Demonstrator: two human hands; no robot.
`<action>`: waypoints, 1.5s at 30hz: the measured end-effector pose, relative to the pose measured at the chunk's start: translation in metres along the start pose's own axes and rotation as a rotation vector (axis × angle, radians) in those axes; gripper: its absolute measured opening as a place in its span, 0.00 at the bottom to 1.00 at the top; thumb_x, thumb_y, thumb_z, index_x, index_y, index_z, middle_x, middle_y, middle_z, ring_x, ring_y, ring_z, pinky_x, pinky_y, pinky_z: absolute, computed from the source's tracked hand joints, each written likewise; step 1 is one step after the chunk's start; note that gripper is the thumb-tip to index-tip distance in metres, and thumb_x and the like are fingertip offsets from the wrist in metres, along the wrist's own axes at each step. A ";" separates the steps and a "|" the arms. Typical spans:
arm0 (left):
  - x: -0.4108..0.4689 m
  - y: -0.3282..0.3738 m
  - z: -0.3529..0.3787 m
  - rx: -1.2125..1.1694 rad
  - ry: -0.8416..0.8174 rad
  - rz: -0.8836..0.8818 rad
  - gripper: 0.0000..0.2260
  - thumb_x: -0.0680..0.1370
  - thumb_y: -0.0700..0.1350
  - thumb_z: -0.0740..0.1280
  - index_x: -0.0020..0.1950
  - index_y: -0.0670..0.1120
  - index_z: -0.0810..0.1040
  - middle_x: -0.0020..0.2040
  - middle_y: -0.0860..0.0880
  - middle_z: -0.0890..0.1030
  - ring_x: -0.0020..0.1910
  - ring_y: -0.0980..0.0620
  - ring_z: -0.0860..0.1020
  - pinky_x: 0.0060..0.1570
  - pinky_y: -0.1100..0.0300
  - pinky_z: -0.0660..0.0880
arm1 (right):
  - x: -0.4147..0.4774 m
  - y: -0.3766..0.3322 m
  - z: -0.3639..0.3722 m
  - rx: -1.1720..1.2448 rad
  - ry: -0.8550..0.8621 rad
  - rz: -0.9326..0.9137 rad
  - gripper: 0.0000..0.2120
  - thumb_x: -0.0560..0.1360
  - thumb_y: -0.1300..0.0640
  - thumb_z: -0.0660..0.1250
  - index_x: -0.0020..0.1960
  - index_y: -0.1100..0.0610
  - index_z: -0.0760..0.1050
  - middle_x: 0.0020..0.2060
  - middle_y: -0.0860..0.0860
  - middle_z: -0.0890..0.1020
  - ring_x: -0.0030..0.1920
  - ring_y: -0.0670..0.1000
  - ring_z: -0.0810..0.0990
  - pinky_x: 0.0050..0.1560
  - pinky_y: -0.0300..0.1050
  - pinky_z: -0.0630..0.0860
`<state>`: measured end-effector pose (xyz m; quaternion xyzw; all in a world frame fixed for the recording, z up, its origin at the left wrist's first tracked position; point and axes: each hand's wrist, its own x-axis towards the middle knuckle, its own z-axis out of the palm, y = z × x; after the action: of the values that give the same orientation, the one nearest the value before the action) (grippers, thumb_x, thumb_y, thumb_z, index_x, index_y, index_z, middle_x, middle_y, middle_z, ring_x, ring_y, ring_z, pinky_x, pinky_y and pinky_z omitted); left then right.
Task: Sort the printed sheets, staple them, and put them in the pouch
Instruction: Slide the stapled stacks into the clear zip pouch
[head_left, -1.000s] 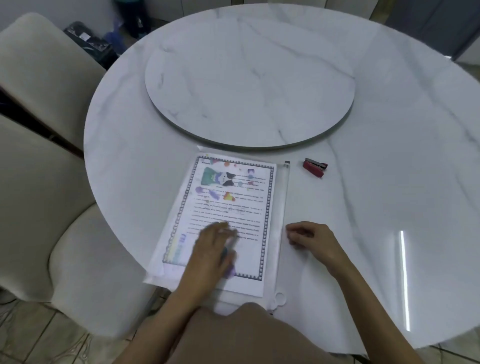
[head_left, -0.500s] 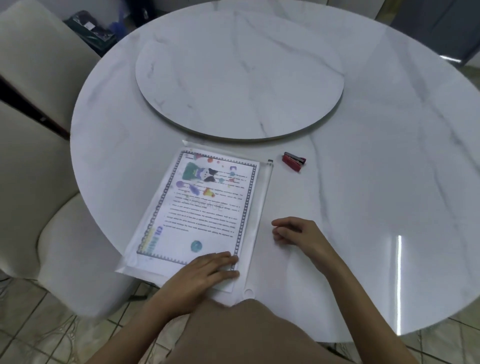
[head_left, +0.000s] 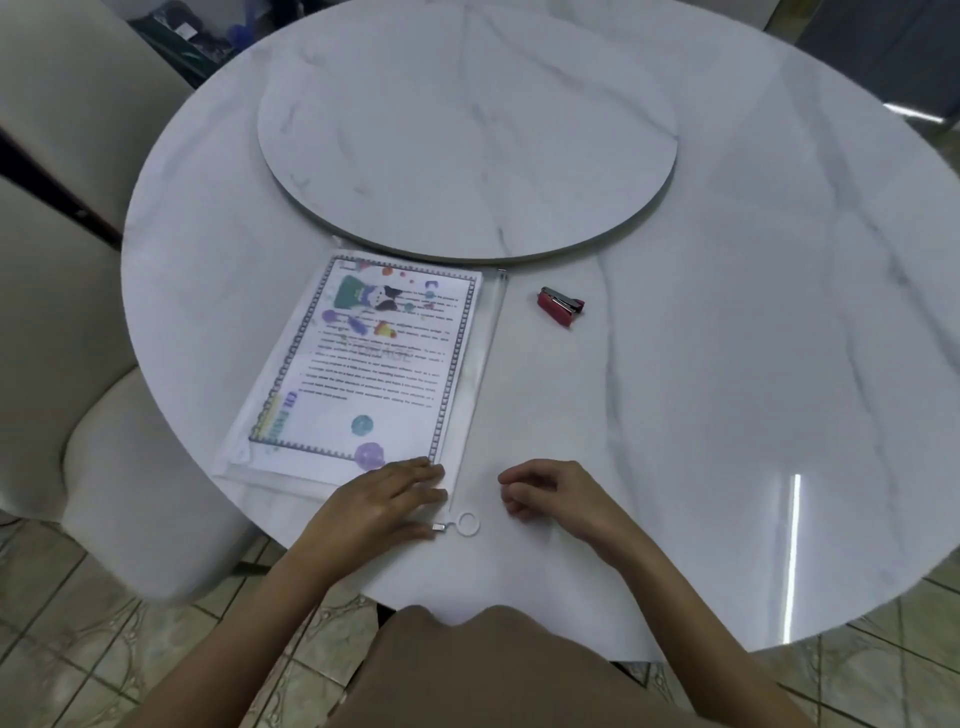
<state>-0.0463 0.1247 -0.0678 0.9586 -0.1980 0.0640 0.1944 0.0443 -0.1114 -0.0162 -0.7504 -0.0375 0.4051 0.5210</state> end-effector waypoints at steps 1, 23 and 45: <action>0.001 0.002 0.000 0.011 0.018 0.018 0.16 0.76 0.57 0.61 0.53 0.48 0.82 0.58 0.50 0.81 0.61 0.54 0.77 0.51 0.62 0.78 | -0.001 0.001 0.002 -0.011 -0.014 0.006 0.06 0.74 0.60 0.67 0.51 0.55 0.80 0.42 0.55 0.84 0.42 0.49 0.83 0.47 0.38 0.79; 0.024 0.036 -0.012 0.118 0.384 0.144 0.04 0.74 0.43 0.68 0.47 0.44 0.80 0.44 0.48 0.85 0.44 0.56 0.83 0.39 0.63 0.79 | 0.008 -0.016 0.040 0.468 -0.017 0.136 0.09 0.73 0.66 0.67 0.34 0.61 0.76 0.28 0.54 0.78 0.25 0.46 0.74 0.28 0.36 0.72; 0.020 0.083 -0.066 -0.022 0.486 0.237 0.03 0.71 0.37 0.73 0.43 0.40 0.81 0.43 0.46 0.84 0.44 0.54 0.82 0.45 0.64 0.78 | 0.140 -0.084 -0.026 0.418 0.380 0.089 0.11 0.69 0.71 0.69 0.33 0.62 0.71 0.18 0.50 0.77 0.17 0.46 0.75 0.22 0.38 0.75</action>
<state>-0.0643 0.0741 0.0257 0.8831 -0.2569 0.3126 0.2376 0.1859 -0.0261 -0.0246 -0.6900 0.1781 0.2787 0.6438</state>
